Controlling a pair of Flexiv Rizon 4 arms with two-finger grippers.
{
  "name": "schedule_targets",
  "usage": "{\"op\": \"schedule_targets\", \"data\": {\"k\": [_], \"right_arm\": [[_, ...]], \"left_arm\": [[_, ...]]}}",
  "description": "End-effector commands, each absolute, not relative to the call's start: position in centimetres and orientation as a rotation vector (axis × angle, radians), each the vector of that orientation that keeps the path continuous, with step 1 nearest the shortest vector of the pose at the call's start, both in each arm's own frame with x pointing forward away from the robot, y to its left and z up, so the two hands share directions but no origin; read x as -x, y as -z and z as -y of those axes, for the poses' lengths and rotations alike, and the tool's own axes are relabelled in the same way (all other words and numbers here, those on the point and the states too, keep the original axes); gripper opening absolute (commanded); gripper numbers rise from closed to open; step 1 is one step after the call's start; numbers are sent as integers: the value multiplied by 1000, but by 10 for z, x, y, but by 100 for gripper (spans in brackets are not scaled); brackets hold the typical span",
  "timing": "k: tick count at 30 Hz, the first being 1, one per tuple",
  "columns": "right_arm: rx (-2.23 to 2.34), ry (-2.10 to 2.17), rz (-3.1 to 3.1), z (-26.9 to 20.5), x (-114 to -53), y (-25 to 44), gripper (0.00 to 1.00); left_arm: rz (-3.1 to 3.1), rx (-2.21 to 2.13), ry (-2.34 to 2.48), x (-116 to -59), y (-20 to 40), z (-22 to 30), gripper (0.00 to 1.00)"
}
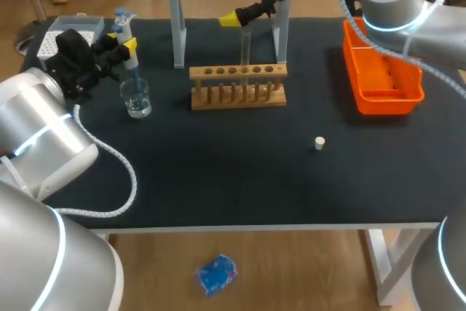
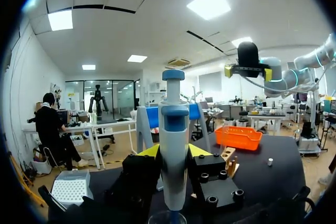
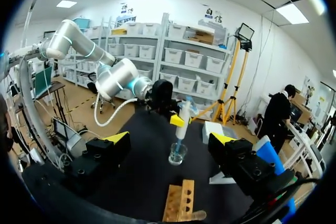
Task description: Invert the test tube, pick up the pipette, mount the tip to pipette, aspirate from beaker and dispense into the tube, eject the tip, return the pipette, and cap with the stopper.
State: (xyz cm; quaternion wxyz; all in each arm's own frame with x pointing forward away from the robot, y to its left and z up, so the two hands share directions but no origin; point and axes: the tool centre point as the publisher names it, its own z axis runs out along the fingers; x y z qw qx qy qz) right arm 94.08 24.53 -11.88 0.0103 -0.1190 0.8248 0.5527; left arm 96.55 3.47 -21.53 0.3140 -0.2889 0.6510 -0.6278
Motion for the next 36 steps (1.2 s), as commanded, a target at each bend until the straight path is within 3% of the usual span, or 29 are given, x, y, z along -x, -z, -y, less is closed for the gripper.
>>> {"op": "schedule_targets", "data": {"k": [1, 14, 36], "right_arm": [[317, -1688, -2590, -211, -937, 115, 100], [180, -1675, -2601, -160, -951, 156, 100], [144, -1677, -2661, -151, -988, 228, 100]], "left_arm": [[-1713, 765, 1653, -965, 215, -34, 0], [-1713, 765, 1653, -965, 215, -34, 0], [-1713, 765, 1653, -965, 215, -34, 0]]}}
